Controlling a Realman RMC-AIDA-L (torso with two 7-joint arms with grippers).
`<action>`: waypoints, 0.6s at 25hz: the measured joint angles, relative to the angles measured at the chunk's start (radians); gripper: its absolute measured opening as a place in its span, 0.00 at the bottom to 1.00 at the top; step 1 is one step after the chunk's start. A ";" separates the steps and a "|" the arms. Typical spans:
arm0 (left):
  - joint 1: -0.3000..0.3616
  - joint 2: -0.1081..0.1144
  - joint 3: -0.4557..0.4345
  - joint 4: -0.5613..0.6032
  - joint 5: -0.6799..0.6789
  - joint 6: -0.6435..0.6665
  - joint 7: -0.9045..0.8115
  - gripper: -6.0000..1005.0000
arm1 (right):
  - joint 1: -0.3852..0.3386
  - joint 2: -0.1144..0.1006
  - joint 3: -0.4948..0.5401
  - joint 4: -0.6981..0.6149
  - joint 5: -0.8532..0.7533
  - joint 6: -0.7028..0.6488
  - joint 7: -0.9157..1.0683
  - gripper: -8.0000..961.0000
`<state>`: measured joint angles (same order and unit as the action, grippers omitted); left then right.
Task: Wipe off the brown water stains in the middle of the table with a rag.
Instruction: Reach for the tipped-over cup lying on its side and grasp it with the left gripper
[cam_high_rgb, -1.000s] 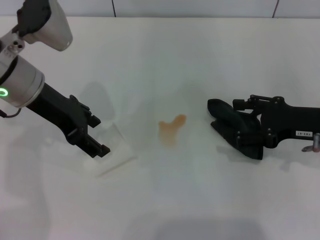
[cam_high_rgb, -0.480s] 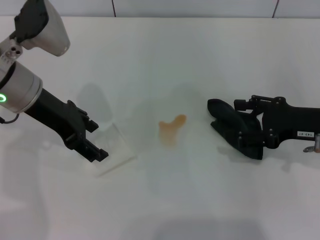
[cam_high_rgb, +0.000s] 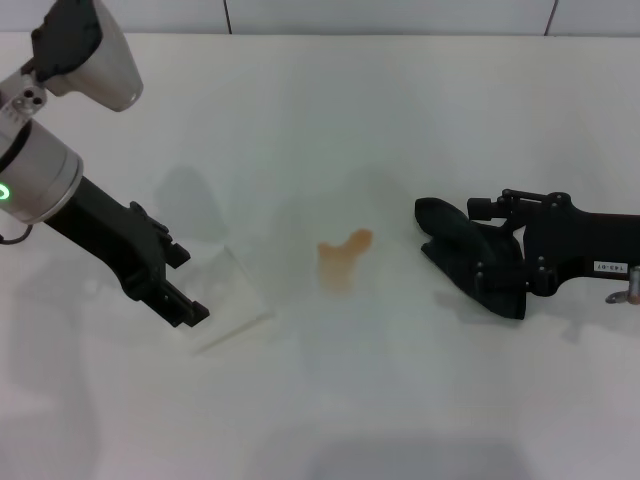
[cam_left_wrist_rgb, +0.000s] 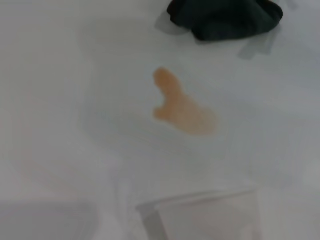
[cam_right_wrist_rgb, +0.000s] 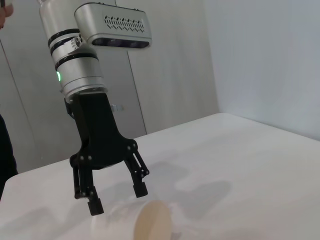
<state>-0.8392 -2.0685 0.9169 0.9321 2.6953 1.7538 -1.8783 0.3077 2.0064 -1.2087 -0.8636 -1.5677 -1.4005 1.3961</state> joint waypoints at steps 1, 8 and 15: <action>-0.002 0.000 0.001 -0.002 0.007 0.001 -0.002 0.86 | 0.000 0.000 0.000 0.000 0.000 0.000 0.000 0.87; -0.016 0.001 0.002 -0.007 0.040 0.025 -0.015 0.85 | -0.001 0.000 0.000 -0.002 0.000 0.000 0.004 0.87; -0.026 0.000 0.003 -0.027 0.060 0.011 -0.018 0.85 | 0.001 0.001 0.000 -0.001 0.000 0.000 0.004 0.87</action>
<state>-0.8654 -2.0683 0.9202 0.9052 2.7553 1.7651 -1.8962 0.3088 2.0076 -1.2087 -0.8645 -1.5677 -1.4005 1.4005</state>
